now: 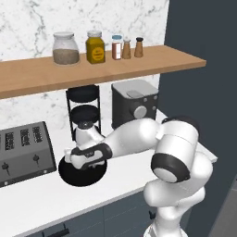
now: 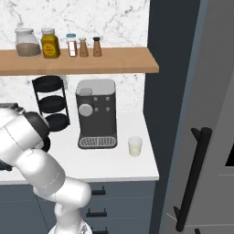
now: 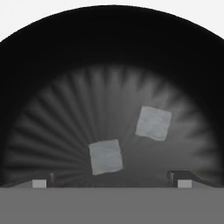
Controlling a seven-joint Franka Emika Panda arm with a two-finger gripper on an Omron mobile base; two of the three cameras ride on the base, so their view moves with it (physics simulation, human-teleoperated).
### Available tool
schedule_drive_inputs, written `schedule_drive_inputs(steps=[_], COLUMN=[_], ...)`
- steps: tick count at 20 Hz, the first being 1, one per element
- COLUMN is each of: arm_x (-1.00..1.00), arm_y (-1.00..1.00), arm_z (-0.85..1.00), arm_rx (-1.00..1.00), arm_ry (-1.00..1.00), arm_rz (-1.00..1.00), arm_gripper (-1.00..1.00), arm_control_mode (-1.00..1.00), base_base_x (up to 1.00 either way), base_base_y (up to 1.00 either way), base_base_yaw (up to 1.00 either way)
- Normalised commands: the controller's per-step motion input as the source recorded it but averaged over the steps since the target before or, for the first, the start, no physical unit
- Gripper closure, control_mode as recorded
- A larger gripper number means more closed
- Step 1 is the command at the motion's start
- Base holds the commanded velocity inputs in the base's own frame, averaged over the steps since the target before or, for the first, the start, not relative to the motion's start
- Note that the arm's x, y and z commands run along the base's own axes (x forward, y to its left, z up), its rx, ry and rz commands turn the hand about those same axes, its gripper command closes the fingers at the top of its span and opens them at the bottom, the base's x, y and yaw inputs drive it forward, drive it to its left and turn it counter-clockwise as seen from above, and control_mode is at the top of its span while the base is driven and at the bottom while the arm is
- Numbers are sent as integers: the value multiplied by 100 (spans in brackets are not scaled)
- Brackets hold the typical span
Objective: Grab a lemon wedge from the fridge and one ice cube from the ice bowl, and put them in the glass of lemonade.
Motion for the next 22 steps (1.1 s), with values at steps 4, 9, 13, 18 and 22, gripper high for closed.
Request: schedule_drive_inputs(steps=[4, 9, 13, 18, 22], arm_x=[5, 11, 24, 30, 16], arm_y=[0, 0, 0, 1, 0], arm_z=[-23, -23, -15, -10, -3], arm_rx=[0, 0, 0, 0, 0], arm_ry=[0, 0, 0, 0, 0], arm_rz=[-5, -5, -4, -3, -2], arm_gripper=[-100, -100, -100, -100, -100], arm_control_mode=[-100, -100, -100, -100, -100], base_base_x=[0, 0, 0, 0, 0], base_base_y=[0, 0, 0, 0, 0], base_base_yaw=[0, 0, 0, 0, 0])
